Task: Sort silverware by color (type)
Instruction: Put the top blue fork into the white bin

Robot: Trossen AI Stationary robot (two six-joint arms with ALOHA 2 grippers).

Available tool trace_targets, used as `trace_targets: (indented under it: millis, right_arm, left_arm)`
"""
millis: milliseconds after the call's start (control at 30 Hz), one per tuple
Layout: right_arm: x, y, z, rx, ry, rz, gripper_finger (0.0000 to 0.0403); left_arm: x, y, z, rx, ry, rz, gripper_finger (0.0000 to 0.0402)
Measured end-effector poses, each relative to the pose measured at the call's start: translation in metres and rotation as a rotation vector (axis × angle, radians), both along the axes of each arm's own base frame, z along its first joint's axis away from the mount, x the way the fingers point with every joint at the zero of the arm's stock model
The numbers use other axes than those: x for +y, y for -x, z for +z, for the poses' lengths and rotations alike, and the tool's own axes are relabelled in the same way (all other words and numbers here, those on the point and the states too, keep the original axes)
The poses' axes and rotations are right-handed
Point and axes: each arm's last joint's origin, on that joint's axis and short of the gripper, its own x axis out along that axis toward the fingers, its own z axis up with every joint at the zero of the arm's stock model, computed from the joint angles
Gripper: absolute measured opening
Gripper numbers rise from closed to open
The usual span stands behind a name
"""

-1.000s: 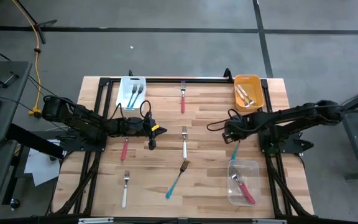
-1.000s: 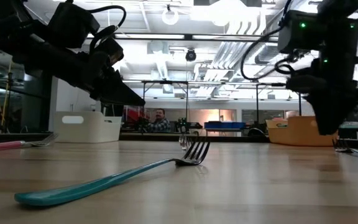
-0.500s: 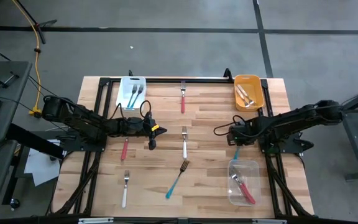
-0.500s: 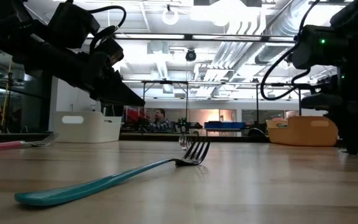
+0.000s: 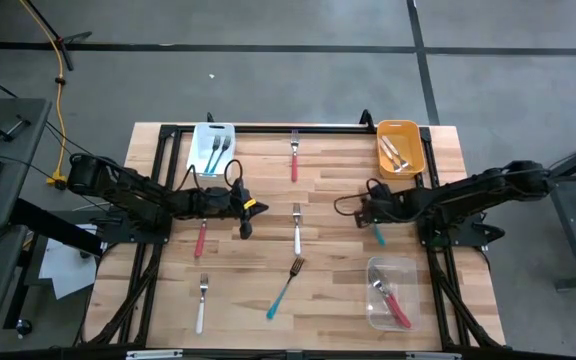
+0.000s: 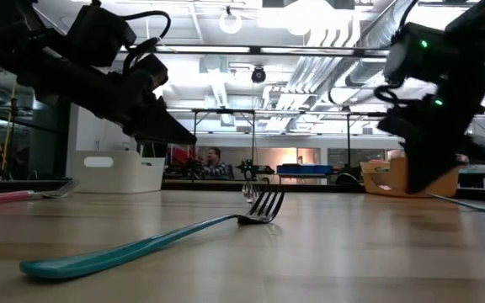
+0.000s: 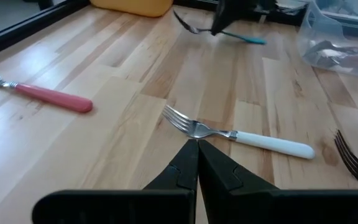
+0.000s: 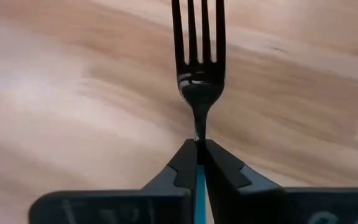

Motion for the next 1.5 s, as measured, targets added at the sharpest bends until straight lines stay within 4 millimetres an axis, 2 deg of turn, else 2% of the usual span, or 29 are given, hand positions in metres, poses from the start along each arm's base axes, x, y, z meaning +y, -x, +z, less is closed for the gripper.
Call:
trace_targets:
  millis: [233, 400, 600, 767, 967, 1200, 1500]
  right_arm:
    - [0.000, -0.033, 0.019, -0.301, 0.166, 0.217, 0.0009]
    - [0.000, -0.053, 0.043, -0.525, 0.358, 0.383, 0.0009]
    - [0.001, -0.063, 0.068, -0.709, 0.552, 0.508, 0.0009]
    - [0.002, -0.066, 0.080, -0.813, 0.626, 0.548, 0.0009]
    - [0.004, -0.076, 0.086, -0.889, 0.698, 0.576, 0.0009]
    - [0.013, -0.110, 0.097, -0.891, 0.766, 0.635, 0.0009]
    - [0.018, -0.144, 0.110, -0.872, 0.815, 0.640, 0.0009]
  left_arm:
    - [0.000, -0.001, 0.002, -0.028, 0.015, 0.005, 0.0004]
    - [-0.002, -0.002, 0.005, -0.062, 0.041, -0.015, 0.0030]
    - [-0.009, -0.008, 0.018, -0.179, 0.059, -0.049, 0.0079]
    - [-0.014, -0.023, 0.038, -0.256, 0.036, -0.073, 0.0121]
    - [-0.016, -0.049, 0.057, -0.313, -0.029, -0.062, 0.0159]
    - [-0.010, -0.074, 0.065, -0.333, -0.058, -0.022, 0.0181]
    - [-0.010, -0.081, 0.072, -0.359, -0.091, -0.023, 0.0182]
